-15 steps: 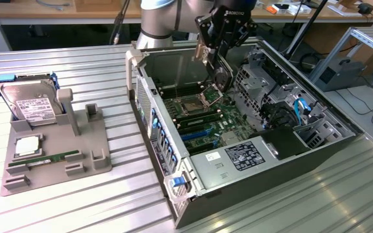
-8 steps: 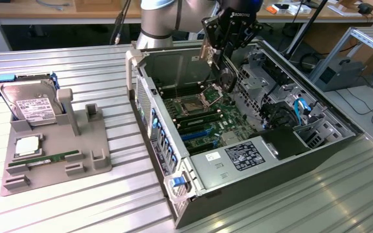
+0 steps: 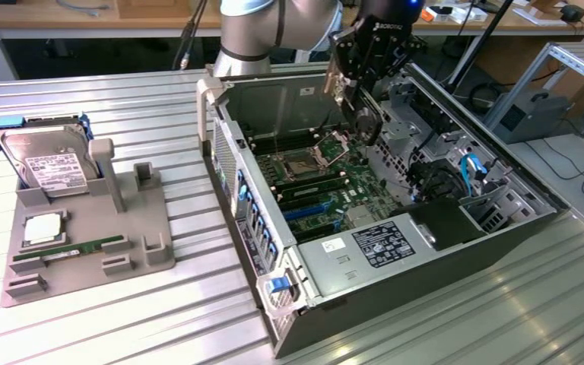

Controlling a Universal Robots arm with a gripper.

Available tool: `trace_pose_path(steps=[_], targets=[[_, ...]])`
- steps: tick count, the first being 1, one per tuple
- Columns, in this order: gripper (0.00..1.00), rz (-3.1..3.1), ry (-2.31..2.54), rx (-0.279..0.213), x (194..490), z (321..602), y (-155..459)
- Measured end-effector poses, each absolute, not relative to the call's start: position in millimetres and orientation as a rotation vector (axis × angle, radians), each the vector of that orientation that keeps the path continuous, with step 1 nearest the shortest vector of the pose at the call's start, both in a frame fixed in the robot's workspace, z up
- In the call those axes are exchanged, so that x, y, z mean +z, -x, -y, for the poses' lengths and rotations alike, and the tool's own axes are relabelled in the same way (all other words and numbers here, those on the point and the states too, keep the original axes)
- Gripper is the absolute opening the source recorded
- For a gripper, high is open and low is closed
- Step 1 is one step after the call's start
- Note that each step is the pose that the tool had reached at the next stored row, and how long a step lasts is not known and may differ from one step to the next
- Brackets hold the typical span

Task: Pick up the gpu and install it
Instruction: 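Pick up the gpu and move the gpu toward the slot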

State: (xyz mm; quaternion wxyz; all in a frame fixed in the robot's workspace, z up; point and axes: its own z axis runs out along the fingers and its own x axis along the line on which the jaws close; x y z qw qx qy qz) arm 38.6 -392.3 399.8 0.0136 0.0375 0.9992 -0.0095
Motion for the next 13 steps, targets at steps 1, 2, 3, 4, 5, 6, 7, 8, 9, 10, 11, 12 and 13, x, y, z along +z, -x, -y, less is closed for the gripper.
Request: trace_pose_path(steps=[1,2,3,4,5,6,7,8,9,10,11,12,13], targets=[[0.27,-3.112,-0.117,-0.031,399,392,-42],[0.27,-3.112,-0.117,-0.032,399,392,-45],[0.27,-3.112,-0.117,-0.033,398,392,-47],[0.27,-3.112,-0.117,-0.033,398,392,-49],[0.27,-3.112,-0.117,-0.034,397,392,-51],[0.27,-3.112,-0.117,-0.035,397,392,-53],[0.27,-3.112,-0.117,-0.035,397,392,-55],[0.27,-3.112,-0.116,-0.036,396,392,-57],[0.27,-3.112,-0.117,-0.037,396,392,-59],[0.27,-3.112,-0.117,-0.038,395,392,-62],[0.27,-3.112,-0.117,-0.039,394,392,-64],[0.27,-3.112,-0.117,-0.040,394,392,-67],[0.27,-3.112,-0.116,-0.041,393,392,-69]])
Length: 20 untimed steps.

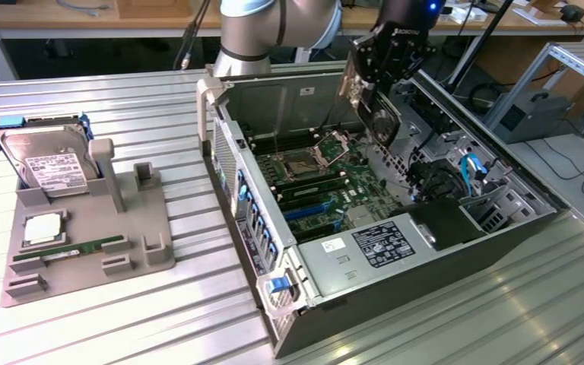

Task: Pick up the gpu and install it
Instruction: 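Pick up the gpu and move the gpu toward the slot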

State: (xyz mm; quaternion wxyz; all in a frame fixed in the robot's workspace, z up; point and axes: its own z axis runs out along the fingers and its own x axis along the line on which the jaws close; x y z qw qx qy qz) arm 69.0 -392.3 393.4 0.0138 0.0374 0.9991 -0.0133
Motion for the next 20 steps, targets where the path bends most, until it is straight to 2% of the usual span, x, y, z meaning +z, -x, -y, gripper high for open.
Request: trace_pose_path(steps=[20], targets=[[0.27,-3.111,-0.116,-0.056,386,392,-107]])
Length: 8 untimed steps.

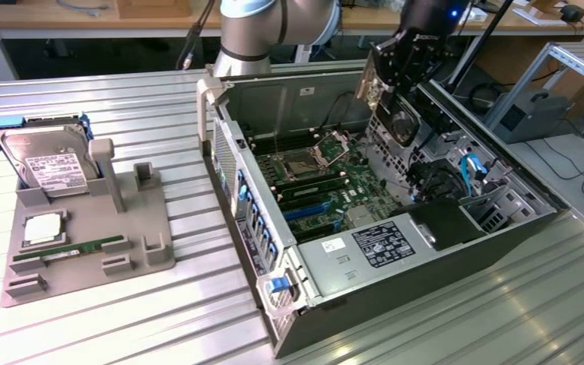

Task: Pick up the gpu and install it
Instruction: 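Pick up the gpu and move the gpu toward the slot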

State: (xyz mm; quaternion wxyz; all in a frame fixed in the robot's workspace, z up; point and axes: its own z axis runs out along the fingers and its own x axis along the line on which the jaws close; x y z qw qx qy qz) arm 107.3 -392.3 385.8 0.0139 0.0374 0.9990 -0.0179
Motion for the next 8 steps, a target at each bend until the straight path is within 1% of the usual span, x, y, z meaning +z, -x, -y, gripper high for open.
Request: trace_pose_path(steps=[8], targets=[[0.27,-3.111,-0.116,-0.061,382,392,-124]])
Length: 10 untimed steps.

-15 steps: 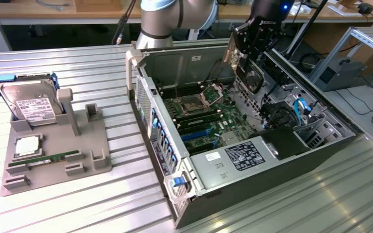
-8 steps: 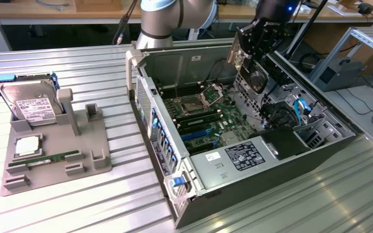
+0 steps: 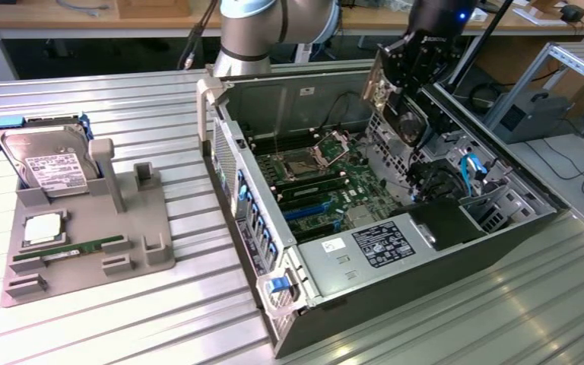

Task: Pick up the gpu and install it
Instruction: 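Pick up the gpu and move the gpu toward the slot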

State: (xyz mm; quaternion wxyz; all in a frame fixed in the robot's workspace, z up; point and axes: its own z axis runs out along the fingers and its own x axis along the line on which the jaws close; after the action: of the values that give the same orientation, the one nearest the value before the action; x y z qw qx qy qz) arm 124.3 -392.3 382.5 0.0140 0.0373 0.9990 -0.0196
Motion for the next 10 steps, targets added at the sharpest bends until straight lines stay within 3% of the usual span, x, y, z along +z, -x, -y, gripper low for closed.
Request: trace_pose_path(steps=[10], targets=[[0.27,-3.111,-0.116,-0.064,371,398,-110]])
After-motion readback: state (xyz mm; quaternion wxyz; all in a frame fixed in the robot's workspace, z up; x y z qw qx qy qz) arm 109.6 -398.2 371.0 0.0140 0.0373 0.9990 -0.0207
